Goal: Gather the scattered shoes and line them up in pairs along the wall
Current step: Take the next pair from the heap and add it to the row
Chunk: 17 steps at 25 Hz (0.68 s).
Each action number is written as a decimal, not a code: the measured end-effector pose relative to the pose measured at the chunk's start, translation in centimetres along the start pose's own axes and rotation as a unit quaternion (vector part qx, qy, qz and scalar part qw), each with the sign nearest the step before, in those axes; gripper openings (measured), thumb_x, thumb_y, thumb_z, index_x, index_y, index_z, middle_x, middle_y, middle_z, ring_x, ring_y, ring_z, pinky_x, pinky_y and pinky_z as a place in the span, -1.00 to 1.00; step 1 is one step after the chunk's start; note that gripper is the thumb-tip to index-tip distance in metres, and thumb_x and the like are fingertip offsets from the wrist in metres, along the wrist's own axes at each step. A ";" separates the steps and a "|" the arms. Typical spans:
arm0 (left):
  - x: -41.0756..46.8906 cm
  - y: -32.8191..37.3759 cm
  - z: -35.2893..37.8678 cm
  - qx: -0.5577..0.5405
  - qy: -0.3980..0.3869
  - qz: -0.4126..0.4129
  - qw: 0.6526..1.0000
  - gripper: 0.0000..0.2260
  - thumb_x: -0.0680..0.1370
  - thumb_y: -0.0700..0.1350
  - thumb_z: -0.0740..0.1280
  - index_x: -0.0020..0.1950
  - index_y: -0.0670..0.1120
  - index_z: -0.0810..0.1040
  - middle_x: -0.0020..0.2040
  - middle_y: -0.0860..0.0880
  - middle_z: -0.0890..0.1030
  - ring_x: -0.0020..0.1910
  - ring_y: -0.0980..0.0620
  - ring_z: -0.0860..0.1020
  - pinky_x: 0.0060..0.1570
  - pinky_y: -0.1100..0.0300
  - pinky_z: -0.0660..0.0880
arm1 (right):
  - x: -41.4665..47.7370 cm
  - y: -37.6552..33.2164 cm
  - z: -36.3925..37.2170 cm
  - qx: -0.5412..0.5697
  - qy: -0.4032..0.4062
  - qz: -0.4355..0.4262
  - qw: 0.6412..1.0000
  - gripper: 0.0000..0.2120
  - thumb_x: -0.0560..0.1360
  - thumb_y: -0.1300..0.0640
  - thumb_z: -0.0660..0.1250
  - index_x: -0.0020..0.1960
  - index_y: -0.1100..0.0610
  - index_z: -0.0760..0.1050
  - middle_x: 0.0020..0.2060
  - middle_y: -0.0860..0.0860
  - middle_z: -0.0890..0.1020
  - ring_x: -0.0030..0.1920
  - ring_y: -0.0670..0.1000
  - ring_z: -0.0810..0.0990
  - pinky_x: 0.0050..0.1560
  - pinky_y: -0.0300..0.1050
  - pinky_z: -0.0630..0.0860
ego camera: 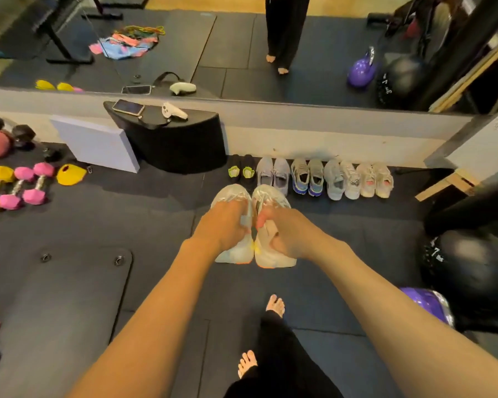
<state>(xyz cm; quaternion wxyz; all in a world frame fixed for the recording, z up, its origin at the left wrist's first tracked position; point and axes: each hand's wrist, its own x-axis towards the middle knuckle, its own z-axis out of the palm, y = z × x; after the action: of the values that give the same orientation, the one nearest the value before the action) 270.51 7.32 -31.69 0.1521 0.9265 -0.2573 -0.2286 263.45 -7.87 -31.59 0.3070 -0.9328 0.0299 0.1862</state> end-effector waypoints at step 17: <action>36.7 -27.0 27.3 -0.043 0.033 -0.031 0.998 -0.82 0.41 -0.23 0.29 -0.12 0.03 0.39 -0.14 0.01 0.42 -0.17 -0.11 0.49 -0.30 0.15 0.29 | 40.1 22.4 23.1 0.078 0.076 0.059 0.992 -0.69 0.28 0.12 0.25 0.02 -0.04 0.42 -0.22 -0.18 0.38 -0.15 -0.02 0.37 -0.30 -0.15 0.27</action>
<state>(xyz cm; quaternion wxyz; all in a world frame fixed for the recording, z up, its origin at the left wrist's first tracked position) 295.85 4.97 -78.37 0.1927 0.9337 -0.2130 -0.2136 289.26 -10.13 -75.98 0.3641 -0.9142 0.1222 0.1293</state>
